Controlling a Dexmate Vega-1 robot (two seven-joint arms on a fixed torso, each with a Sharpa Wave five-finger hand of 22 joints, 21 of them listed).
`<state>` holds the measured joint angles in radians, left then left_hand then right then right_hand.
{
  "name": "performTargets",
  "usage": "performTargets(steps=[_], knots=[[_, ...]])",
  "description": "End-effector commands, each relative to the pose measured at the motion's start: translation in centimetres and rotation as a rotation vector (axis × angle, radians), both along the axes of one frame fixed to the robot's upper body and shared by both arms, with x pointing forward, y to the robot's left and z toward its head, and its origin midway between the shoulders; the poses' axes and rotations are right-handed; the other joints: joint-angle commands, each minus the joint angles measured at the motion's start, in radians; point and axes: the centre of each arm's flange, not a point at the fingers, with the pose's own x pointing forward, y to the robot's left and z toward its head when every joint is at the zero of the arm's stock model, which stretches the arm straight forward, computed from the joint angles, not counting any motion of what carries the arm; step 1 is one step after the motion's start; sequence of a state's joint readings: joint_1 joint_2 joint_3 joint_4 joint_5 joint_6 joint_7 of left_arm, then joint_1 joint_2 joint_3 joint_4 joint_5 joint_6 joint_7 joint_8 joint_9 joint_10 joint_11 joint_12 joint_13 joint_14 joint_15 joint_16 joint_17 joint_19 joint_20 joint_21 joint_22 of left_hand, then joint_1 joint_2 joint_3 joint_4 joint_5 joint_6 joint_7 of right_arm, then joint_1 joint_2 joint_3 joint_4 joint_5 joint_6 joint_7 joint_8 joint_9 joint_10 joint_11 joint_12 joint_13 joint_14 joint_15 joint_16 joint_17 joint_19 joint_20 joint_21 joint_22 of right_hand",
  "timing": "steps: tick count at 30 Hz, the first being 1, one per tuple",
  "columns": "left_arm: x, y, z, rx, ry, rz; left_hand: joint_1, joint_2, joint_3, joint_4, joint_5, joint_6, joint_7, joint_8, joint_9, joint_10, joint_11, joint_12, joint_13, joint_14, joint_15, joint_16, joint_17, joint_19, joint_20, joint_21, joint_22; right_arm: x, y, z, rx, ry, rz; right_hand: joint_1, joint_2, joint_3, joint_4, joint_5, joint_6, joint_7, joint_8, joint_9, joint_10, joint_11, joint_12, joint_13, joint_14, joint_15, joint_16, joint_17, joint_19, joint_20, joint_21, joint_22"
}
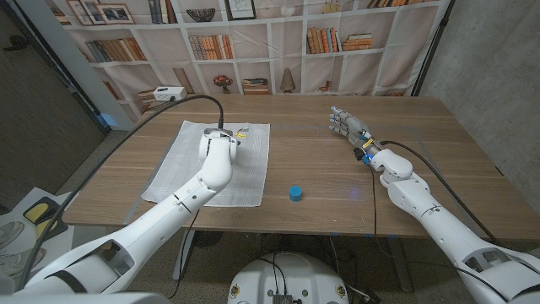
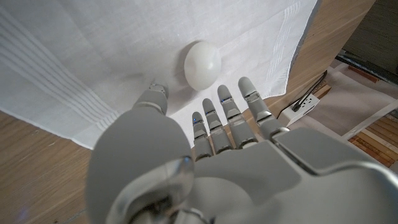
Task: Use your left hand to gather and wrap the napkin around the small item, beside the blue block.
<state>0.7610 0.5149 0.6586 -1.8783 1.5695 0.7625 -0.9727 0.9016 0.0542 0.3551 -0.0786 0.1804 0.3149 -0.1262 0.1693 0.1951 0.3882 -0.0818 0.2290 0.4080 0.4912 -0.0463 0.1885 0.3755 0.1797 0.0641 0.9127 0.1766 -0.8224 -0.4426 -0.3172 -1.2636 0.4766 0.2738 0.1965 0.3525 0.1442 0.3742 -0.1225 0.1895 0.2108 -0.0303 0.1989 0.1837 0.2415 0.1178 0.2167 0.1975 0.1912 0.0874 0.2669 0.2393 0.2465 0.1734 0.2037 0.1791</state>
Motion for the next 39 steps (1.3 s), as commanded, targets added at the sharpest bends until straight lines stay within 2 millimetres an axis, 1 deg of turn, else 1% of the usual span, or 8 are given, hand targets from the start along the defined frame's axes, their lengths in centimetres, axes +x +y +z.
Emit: performTargets(steps=[1,8,10,16,20,21,32,39], knots=[[-2.8,-0.6,2.0,0.034,-0.128,0.042,-0.013,0.011,0.0,0.008,-0.002,-0.008,0.002,0.008,0.001,-0.006,0.006,-0.002,0.001,-0.011,-0.086,0.001,0.002,-0.004,0.004,-0.006,0.003,-0.2,0.1,-0.1,0.0,-0.006,0.014,-0.002,-0.002,0.001,-0.003,0.003,0.006,-0.004,-0.003,0.005,0.003,-0.005,-0.005,0.006,0.007,0.002,0.003,0.002,0.013,0.002,0.006,0.004],[-3.1,1.6,2.0,-0.037,-0.208,0.141,-0.054,0.054,0.003,0.037,0.0,-0.042,0.021,0.009,0.0,-0.027,0.025,-0.012,-0.004,-0.034,-0.052,0.008,-0.003,-0.013,0.04,-0.016,0.004,-0.5,1.4,0.5,-0.037,-0.028,0.053,-0.003,-0.002,0.001,-0.003,0.003,0.01,-0.002,-0.002,0.005,0.005,-0.004,-0.005,0.006,0.006,0.003,0.003,0.003,0.013,0.001,0.006,0.004],[-3.1,2.2,1.9,-0.046,-0.236,0.161,-0.072,0.054,-0.003,0.044,-0.001,-0.058,0.024,0.007,0.0,-0.036,0.03,-0.015,-0.005,-0.041,-0.045,0.009,-0.007,-0.015,0.048,-0.019,0.004,-0.6,1.8,0.8,-0.052,-0.033,0.069,-0.003,-0.002,0.0,-0.003,0.003,0.01,-0.002,-0.001,0.005,0.005,-0.004,-0.005,0.006,0.006,0.003,0.003,0.003,0.013,0.001,0.006,0.004],[-2.5,3.6,2.0,-0.069,-0.283,0.221,-0.166,0.022,-0.043,0.07,-0.007,-0.181,0.028,0.003,-0.002,-0.128,0.012,-0.031,-0.006,-0.139,0.004,-0.004,-0.031,-0.048,0.066,-0.05,0.005,-0.9,2.9,1.3,-0.091,-0.055,0.104,-0.003,-0.003,0.0,-0.003,0.003,0.012,-0.003,-0.001,0.005,0.007,-0.004,-0.004,0.006,0.006,0.002,0.002,0.003,0.013,0.001,0.006,0.004],[-1.7,4.8,2.7,-0.107,-0.261,0.273,-0.228,0.017,-0.064,0.089,-0.004,-0.235,0.02,0.009,-0.003,-0.184,0.028,-0.033,-0.012,-0.215,0.038,-0.005,-0.047,-0.076,0.078,-0.077,0.005,-1.2,3.4,1.7,-0.117,-0.067,0.111,-0.004,-0.003,0.0,-0.003,0.002,0.013,-0.002,-0.001,0.005,0.008,-0.002,-0.004,0.006,0.006,0.002,0.002,0.003,0.013,0.002,0.006,0.004],[-1.4,5.1,2.8,-0.113,-0.255,0.279,-0.237,0.02,-0.067,0.093,-0.004,-0.243,0.024,0.009,-0.003,-0.199,0.042,-0.035,-0.013,-0.221,0.044,-0.003,-0.049,-0.082,0.084,-0.081,0.005,-1.3,3.6,1.8,-0.12,-0.068,0.114,-0.004,-0.003,0.0,-0.003,0.002,0.012,-0.002,-0.001,0.005,0.008,-0.002,-0.004,0.006,0.006,0.002,0.002,0.003,0.013,0.002,0.006,0.004],[1.7,7.5,4.4,-0.172,-0.175,0.319,-0.248,0.023,-0.065,0.088,0.0,-0.22,0.024,0.025,-0.003,-0.197,0.03,-0.025,-0.019,-0.226,0.046,0.006,-0.065,-0.078,0.073,-0.092,0.005,-1.7,4.7,2.4,-0.177,-0.073,0.131,-0.007,-0.005,-0.002,-0.001,0.002,0.013,-0.001,-0.001,0.005,0.009,-0.002,-0.004,0.006,0.008,0.004,0.003,0.003,0.012,0.003,0.005,0.004],[3.4,7.9,5.1,-0.168,-0.146,0.338,-0.246,0.027,-0.06,0.082,0.001,-0.225,0.033,0.023,-0.004,-0.205,0.042,-0.025,-0.022,-0.235,0.056,0.005,-0.073,-0.076,0.074,-0.096,0.005,-2.1,5.3,2.5,-0.205,-0.077,0.137,-0.008,-0.006,-0.003,-0.001,0.002,0.014,-0.001,-0.002,0.005,0.01,-0.002,-0.004,0.006,0.007,0.003,0.002,0.003,0.012,0.002,0.005,0.004]])
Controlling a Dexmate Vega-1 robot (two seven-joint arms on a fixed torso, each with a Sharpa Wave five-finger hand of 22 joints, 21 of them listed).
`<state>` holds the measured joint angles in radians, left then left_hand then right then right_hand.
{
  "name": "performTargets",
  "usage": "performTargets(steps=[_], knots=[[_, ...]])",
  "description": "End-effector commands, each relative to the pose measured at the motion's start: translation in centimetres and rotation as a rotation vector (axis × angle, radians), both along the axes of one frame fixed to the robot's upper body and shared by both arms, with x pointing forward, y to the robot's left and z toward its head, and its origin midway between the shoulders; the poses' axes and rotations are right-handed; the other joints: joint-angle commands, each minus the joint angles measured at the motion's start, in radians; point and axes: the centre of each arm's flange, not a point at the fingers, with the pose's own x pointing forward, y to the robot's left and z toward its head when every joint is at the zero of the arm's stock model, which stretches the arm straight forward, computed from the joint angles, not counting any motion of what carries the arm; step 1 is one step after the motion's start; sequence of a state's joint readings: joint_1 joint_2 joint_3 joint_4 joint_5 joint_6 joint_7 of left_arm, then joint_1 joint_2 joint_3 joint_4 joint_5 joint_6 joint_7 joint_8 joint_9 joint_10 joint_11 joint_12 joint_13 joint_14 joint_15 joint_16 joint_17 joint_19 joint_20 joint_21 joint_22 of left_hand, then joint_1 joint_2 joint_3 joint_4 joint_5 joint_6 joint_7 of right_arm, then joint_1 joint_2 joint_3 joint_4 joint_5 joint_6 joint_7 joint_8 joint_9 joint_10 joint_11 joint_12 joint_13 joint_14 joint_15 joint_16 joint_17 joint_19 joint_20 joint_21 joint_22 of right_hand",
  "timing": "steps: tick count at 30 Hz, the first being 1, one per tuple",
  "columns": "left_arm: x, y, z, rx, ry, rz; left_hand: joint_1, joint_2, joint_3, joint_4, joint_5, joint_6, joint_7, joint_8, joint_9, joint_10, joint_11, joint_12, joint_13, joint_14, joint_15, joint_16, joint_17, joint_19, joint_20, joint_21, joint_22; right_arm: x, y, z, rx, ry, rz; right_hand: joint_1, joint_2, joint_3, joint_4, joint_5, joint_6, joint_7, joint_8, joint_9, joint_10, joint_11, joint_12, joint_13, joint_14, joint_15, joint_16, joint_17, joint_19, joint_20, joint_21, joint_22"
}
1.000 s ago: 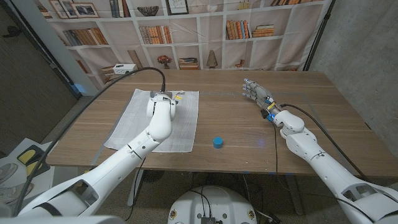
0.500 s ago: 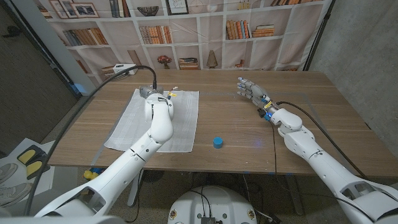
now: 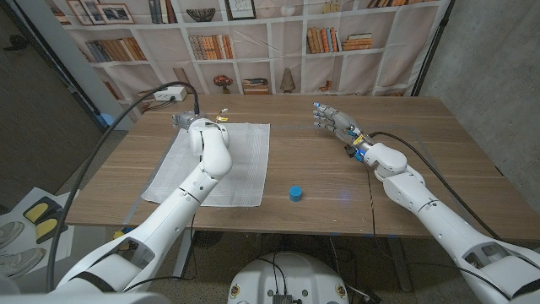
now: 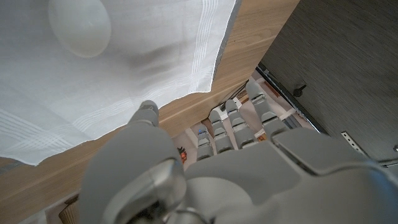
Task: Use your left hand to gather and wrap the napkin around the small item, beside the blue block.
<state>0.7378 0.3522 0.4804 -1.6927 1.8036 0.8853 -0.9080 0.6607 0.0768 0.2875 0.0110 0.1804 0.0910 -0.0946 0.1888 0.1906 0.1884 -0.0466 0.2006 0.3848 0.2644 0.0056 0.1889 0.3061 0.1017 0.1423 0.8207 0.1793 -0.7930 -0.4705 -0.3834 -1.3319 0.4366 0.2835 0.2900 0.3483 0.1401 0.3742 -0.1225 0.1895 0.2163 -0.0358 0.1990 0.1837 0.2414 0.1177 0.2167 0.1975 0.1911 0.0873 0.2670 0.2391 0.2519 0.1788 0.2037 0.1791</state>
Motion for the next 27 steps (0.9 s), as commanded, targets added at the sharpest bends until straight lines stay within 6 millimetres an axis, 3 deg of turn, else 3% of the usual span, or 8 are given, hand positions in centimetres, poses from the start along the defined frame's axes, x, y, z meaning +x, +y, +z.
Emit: performTargets(steps=[1,12,27], knots=[[2.8,1.5,1.2,-0.033,0.052,0.036,-0.004,0.006,0.009,-0.009,0.001,-0.002,0.003,0.003,0.001,-0.005,0.007,0.005,0.0,-0.013,0.01,0.003,-0.005,0.003,-0.005,-0.005,0.002,-0.6,1.2,0.4,-0.057,-0.01,0.015,-0.004,-0.002,-0.003,-0.001,0.002,0.008,0.005,-0.002,0.005,0.01,-0.002,-0.004,0.006,0.007,0.003,0.002,0.004,0.007,-0.003,0.005,0.004],[5.0,2.6,2.0,-0.027,0.091,0.088,0.001,0.013,0.017,-0.02,0.002,0.002,0.005,0.006,0.001,-0.009,0.007,0.008,-0.005,-0.011,0.008,0.008,-0.017,0.011,-0.016,-0.009,0.002,-0.6,1.4,0.4,-0.073,-0.003,0.017,-0.007,-0.003,-0.005,0.0,0.002,0.011,0.007,-0.001,0.005,0.012,-0.002,-0.005,0.006,0.007,0.002,0.001,0.004,0.006,-0.003,0.005,0.004],[8.4,3.4,1.0,-0.031,0.078,0.043,0.02,0.014,0.03,-0.046,0.001,0.035,0.016,0.016,0.0,0.013,-0.002,0.019,-0.012,-0.002,-0.006,0.013,-0.037,0.035,-0.025,-0.012,0.002,-1.1,1.8,0.9,-0.094,-0.009,0.012,-0.009,-0.004,-0.006,0.001,0.002,0.013,0.009,-0.001,0.005,0.013,-0.001,-0.005,0.006,0.007,0.003,0.001,0.004,0.005,-0.002,0.004,0.004]])
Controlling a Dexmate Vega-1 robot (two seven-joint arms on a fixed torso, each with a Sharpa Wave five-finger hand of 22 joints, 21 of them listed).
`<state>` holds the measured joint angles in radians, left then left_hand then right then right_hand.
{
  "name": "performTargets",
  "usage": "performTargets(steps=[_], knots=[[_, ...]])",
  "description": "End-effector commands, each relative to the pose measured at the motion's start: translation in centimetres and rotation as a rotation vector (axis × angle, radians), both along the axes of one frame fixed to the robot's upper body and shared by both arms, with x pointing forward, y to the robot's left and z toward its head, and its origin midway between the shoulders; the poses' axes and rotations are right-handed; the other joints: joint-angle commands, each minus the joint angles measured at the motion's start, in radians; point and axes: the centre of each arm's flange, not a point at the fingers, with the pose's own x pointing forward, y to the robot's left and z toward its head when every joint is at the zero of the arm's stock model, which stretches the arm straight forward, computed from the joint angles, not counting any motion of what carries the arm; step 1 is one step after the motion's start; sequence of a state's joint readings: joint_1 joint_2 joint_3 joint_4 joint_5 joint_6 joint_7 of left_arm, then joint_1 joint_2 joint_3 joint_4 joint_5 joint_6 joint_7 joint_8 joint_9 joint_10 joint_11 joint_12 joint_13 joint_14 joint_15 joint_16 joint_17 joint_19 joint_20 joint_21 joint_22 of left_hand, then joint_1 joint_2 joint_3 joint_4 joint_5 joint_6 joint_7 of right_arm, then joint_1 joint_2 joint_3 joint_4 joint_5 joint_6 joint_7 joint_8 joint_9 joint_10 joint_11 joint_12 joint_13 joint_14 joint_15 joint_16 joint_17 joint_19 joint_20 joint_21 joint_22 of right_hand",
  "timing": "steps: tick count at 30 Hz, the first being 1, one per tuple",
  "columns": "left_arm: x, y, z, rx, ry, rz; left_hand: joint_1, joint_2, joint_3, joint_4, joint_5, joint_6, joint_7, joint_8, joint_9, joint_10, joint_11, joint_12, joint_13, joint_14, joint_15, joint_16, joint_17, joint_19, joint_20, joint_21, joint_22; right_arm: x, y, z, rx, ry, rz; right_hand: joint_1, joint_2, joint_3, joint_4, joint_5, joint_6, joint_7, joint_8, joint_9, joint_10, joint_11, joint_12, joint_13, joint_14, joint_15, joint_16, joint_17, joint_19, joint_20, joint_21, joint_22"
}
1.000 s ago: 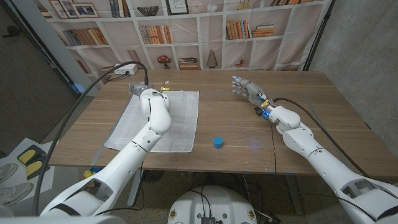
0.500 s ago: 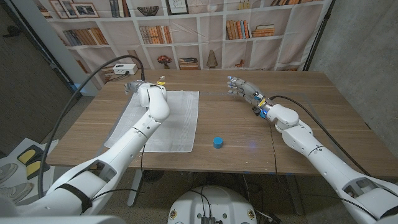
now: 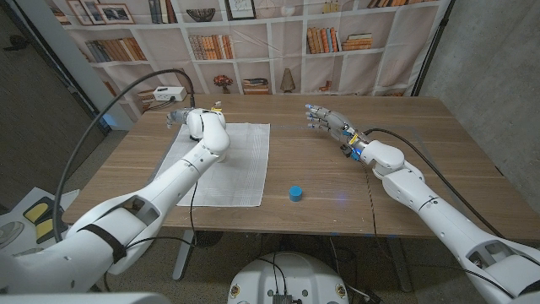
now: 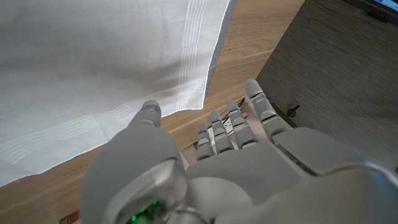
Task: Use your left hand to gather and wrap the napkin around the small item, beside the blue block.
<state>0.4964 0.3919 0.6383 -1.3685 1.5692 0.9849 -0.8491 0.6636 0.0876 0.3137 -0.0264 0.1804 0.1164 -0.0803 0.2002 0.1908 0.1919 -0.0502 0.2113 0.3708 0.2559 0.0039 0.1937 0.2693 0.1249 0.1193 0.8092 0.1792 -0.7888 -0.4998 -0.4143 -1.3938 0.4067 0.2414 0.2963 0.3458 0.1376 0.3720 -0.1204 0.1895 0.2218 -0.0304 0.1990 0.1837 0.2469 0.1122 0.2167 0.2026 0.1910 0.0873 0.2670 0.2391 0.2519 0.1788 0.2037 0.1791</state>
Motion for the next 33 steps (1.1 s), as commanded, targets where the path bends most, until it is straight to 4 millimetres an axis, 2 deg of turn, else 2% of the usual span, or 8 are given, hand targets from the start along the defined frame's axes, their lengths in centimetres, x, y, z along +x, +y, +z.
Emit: performTargets(steps=[1,6,14,21,26,28,30,33], knots=[[2.6,0.8,-0.7,0.003,-0.011,-0.03,0.019,0.003,0.005,-0.011,0.001,0.009,0.003,0.004,0.0,0.013,0.003,0.011,0.001,0.01,-0.007,0.01,-0.003,0.018,-0.004,0.0,0.002,-0.3,0.3,0.4,-0.017,-0.003,-0.007,-0.007,-0.001,-0.004,-0.001,0.002,0.008,0.004,-0.001,0.005,0.007,0.003,-0.005,0.001,0.008,0.003,0.001,0.004,0.004,-0.001,0.004,0.004],[3.6,0.8,-1.4,-0.029,-0.003,-0.057,0.02,0.006,0.009,-0.018,-0.001,-0.016,0.011,-0.007,0.0,0.01,0.007,0.011,-0.003,0.021,-0.008,0.014,-0.012,0.044,-0.03,0.004,0.002,-0.5,0.3,0.6,-0.026,-0.005,-0.009,-0.009,-0.003,-0.006,-0.001,0.002,0.008,0.004,-0.001,0.005,0.007,0.003,-0.005,0.001,0.007,0.004,0.0,0.004,0.004,-0.002,0.004,0.004],[4.8,1.0,-3.1,-0.13,0.0,-0.112,0.025,0.007,0.014,-0.031,-0.001,-0.006,0.017,-0.003,0.001,0.028,0.007,0.021,-0.009,0.083,-0.02,0.032,-0.026,0.099,-0.038,0.015,0.002,-0.5,0.6,1.0,-0.036,-0.005,-0.009,-0.011,-0.004,-0.007,0.0,0.002,0.009,0.005,-0.001,0.005,0.008,0.005,-0.005,0.001,0.008,0.004,0.0,0.005,0.004,-0.001,0.004,0.004],[5.8,0.9,-4.8,-0.203,0.029,-0.159,0.049,0.006,0.028,-0.06,0.0,0.055,0.033,0.013,0.001,0.082,0.011,0.043,-0.018,0.136,-0.038,0.039,-0.047,0.149,-0.053,0.023,0.002,-0.4,0.9,1.4,-0.038,-0.008,-0.007,-0.013,-0.004,-0.008,0.0,0.002,0.008,0.005,-0.002,0.005,0.008,0.006,-0.006,0.001,0.008,0.004,0.0,0.005,0.005,0.0,0.005,0.004],[6.5,0.6,-5.5,-0.211,0.056,-0.161,0.056,0.003,0.031,-0.069,0.0,0.059,0.031,0.012,0.001,0.089,0.018,0.044,-0.021,0.142,-0.032,0.038,-0.053,0.159,-0.053,0.024,0.002,-0.2,1.1,1.7,-0.042,-0.01,-0.004,-0.013,-0.004,-0.009,0.001,0.001,0.008,0.005,-0.002,0.005,0.011,0.003,-0.005,0.001,0.008,0.003,0.0,0.005,0.005,0.0,0.005,0.004],[6.7,0.4,-5.7,-0.192,0.051,-0.156,0.092,0.033,0.058,-0.09,0.004,0.089,0.044,0.018,0.001,0.108,0.031,0.047,-0.027,0.167,-0.04,0.042,-0.062,0.185,-0.055,0.029,0.003,-0.2,1.1,1.7,-0.045,-0.011,-0.006,-0.014,-0.005,-0.009,0.001,0.001,0.009,0.005,-0.002,0.005,0.012,0.003,-0.005,0.001,0.009,0.003,0.0,0.005,0.005,0.001,0.005,0.004],[6.9,0.3,-5.8,-0.17,0.047,-0.157,0.137,0.061,0.097,-0.117,0.001,0.165,0.048,0.034,0.002,0.178,0.018,0.062,-0.039,0.253,-0.089,0.065,-0.071,0.246,-0.094,0.047,0.004,-0.1,1.1,1.8,-0.045,-0.01,-0.008,-0.014,-0.005,-0.009,0.001,0.001,0.009,0.005,-0.002,0.005,0.012,0.003,-0.004,0.001,0.009,0.002,0.0,0.005,0.005,0.001,0.005,0.004],[7.0,0.0,-5.9,-0.135,0.018,-0.161,0.188,0.081,0.145,-0.136,0.003,0.274,0.054,0.058,0.003,0.276,-0.01,0.086,-0.051,0.338,-0.138,0.085,-0.075,0.29,-0.122,0.063,0.005,0.0,1.0,1.9,-0.043,-0.006,-0.011,-0.015,-0.005,-0.01,0.001,0.001,0.008,0.005,-0.002,0.005,0.012,0.004,-0.005,0.001,0.009,0.003,0.0,0.005,0.006,0.001,0.005,0.004]])
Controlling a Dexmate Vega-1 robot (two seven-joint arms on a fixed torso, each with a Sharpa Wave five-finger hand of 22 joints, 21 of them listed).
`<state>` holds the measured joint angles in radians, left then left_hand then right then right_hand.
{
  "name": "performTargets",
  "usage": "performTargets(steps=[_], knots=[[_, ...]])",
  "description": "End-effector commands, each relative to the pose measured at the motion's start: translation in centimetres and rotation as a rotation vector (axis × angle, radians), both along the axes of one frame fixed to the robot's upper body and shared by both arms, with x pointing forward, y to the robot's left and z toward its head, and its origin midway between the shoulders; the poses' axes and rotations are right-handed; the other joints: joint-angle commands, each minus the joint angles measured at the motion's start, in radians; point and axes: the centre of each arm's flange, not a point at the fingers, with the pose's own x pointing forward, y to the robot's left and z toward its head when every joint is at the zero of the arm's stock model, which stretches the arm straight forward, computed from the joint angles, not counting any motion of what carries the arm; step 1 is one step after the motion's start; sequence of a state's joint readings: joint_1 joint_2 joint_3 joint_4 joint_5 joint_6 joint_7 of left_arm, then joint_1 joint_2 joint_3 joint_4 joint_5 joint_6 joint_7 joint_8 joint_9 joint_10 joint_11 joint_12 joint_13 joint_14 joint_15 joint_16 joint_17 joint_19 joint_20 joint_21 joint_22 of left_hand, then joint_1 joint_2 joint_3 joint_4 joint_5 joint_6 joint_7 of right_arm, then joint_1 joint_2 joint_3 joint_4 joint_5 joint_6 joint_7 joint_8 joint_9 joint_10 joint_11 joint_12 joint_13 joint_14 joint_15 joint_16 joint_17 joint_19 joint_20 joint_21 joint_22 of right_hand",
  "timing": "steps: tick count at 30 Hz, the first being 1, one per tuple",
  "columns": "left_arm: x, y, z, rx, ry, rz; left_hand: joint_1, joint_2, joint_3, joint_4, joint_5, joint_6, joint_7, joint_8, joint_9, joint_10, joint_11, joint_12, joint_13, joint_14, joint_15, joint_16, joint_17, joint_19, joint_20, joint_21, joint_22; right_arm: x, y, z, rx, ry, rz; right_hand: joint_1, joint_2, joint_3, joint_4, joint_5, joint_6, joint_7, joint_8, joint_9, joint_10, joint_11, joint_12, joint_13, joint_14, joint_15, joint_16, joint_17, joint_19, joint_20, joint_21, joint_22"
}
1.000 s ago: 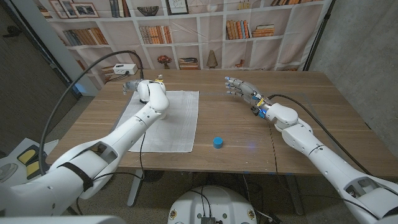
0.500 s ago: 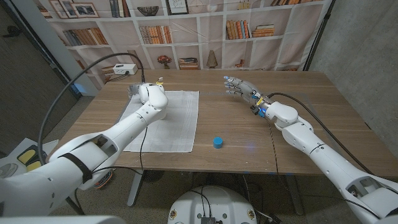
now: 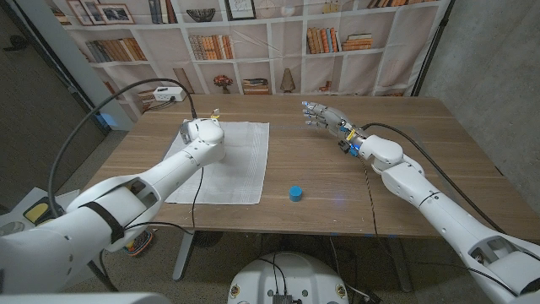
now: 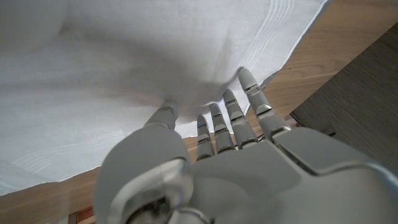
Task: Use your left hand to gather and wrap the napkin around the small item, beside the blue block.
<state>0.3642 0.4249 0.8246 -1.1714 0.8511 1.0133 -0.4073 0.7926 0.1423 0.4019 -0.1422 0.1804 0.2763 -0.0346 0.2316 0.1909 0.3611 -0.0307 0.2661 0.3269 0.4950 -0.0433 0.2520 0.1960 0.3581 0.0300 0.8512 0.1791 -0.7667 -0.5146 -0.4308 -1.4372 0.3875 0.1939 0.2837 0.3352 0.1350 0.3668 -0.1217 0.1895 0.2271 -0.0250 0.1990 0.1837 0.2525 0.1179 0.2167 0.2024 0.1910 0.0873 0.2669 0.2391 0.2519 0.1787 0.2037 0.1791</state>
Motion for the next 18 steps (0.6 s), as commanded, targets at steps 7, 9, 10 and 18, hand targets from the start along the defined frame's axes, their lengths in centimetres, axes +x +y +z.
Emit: performTargets(steps=[7,9,10,18], knots=[[1.1,-1.8,-1.5,0.105,-0.074,-0.032,0.163,0.042,0.149,-0.021,0.004,0.372,0.001,0.085,0.006,0.327,-0.073,0.093,-0.01,0.315,-0.168,0.118,0.035,0.12,-0.071,0.071,0.011,0.7,-0.2,0.5,-0.003,0.002,-0.012,-0.005,-0.002,-0.005,0.003,0.001,0.003,0.0,-0.002,0.005,0.006,-0.001,-0.005,0.002,0.01,0.003,0.0,0.005,0.006,0.002,0.005,0.004],[1.0,-2.4,-1.1,0.117,-0.073,-0.044,0.166,0.039,0.151,-0.018,0.003,0.396,-0.003,0.09,0.006,0.343,-0.082,0.098,-0.008,0.327,-0.171,0.125,0.041,0.118,-0.067,0.074,0.011,0.8,-0.3,0.5,0.0,0.003,-0.013,-0.006,-0.002,-0.005,0.003,0.001,0.004,0.0,-0.002,0.005,0.006,0.0,-0.005,0.002,0.011,0.002,0.0,0.005,0.006,0.002,0.005,0.004],[1.0,-2.6,-1.0,0.115,-0.074,-0.05,0.163,0.037,0.151,-0.014,0.003,0.402,-0.004,0.091,0.006,0.347,-0.08,0.099,-0.007,0.326,-0.168,0.126,0.043,0.112,-0.057,0.074,0.012,0.9,-0.3,0.4,0.005,0.007,-0.014,-0.006,-0.002,-0.005,0.003,0.001,0.003,0.0,-0.002,0.005,0.006,-0.001,-0.005,0.002,0.01,0.002,0.0,0.005,0.006,0.002,0.005,0.004],[0.0,-4.7,0.6,0.19,-0.128,-0.091,0.243,0.054,0.176,-0.016,-0.001,0.554,0.007,0.118,0.016,0.471,-0.092,0.157,0.035,0.442,-0.178,0.234,0.143,0.111,-0.031,0.129,0.022,1.1,-0.8,0.4,0.013,0.006,-0.016,-0.006,0.0,-0.005,0.003,0.001,0.003,0.0,-0.003,0.005,0.006,-0.003,-0.006,0.002,0.012,0.003,0.0,0.005,0.006,0.001,0.005,0.004]])
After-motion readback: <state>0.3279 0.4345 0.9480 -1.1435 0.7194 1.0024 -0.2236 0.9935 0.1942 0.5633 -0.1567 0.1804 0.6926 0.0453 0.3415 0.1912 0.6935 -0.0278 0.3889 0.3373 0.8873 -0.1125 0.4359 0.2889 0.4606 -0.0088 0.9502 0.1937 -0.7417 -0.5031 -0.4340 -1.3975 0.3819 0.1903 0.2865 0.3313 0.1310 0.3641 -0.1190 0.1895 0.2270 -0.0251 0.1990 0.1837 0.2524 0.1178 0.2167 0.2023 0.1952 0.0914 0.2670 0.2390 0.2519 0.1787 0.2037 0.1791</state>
